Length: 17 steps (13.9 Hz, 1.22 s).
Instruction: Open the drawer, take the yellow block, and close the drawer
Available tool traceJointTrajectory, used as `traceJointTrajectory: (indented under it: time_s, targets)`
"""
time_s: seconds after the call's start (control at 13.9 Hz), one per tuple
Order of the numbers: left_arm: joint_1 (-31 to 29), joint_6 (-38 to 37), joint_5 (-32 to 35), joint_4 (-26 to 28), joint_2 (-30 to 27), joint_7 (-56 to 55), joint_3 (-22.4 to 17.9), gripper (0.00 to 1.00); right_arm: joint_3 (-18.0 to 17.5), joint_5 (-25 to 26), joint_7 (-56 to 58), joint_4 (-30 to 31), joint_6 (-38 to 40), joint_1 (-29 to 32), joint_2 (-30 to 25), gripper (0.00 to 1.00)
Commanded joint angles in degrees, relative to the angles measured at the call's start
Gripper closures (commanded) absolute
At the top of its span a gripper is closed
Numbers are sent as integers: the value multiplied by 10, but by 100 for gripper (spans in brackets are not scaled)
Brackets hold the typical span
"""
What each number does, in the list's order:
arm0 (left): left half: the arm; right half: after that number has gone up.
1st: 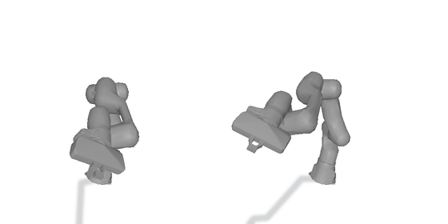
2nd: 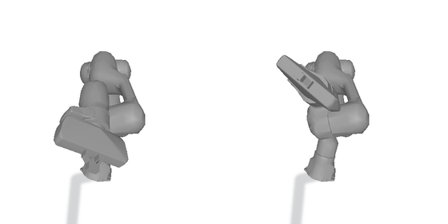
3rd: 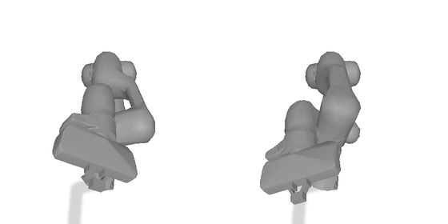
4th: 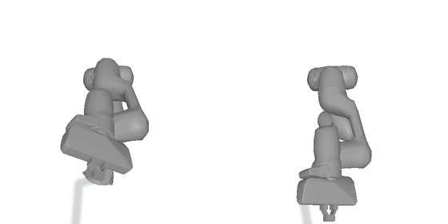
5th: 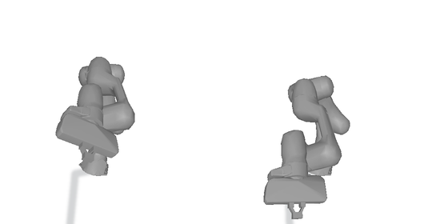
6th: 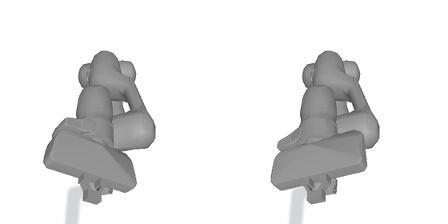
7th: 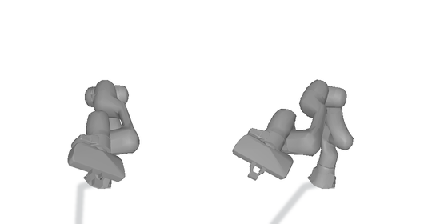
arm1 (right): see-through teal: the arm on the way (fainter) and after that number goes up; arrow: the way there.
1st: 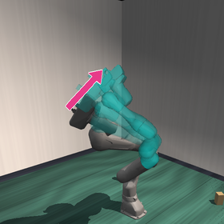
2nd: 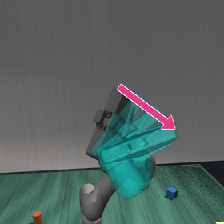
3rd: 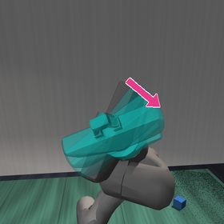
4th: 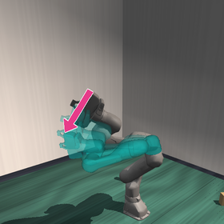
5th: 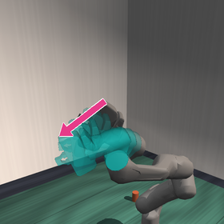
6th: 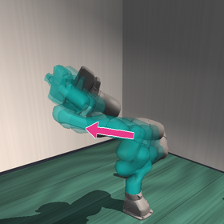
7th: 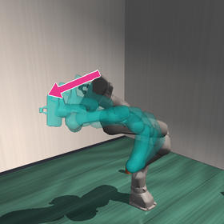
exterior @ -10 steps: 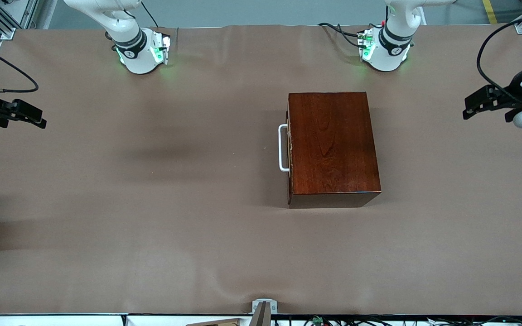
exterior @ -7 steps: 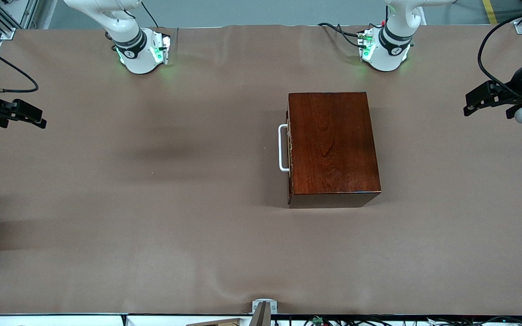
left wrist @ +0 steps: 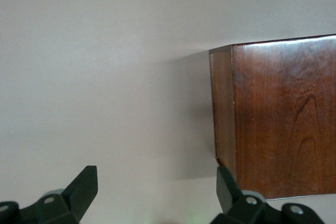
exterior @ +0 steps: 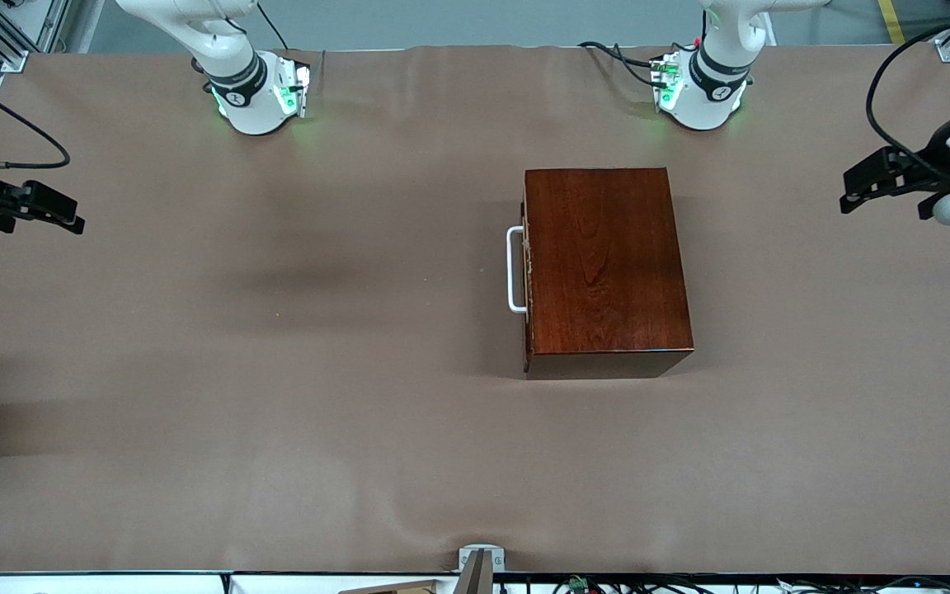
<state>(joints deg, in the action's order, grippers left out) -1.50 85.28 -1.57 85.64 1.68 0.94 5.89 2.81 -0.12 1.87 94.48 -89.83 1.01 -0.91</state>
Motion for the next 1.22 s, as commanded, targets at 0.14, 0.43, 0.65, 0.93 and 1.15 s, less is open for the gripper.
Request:
traceJointTrajectory:
  time_s: [0.14, 0.43, 0.65, 0.93, 1.15]
  targets:
    - [-5, -45, -38, -13, 11, -8, 2, 0, -8, 5, 7, 4, 1, 11, -5, 0]
    - [-5, -117, -41, -16, -18, -13, 3, 0, -8, 5, 7, 4, 2, 11, -5, 0]
    - [-7, -110, -35, -23, 2, -34, 1, 0, -8, 5, 7, 4, 2, 11, -5, 0]
    - [-12, -109, -65, -72, 32, -44, -2, 0, -8, 5, 7, 4, 2, 11, -5, 0]
    - [40, -73, -62, -76, 71, -77, 14, 0, -8, 5, 7, 4, 2, 11, -5, 0]
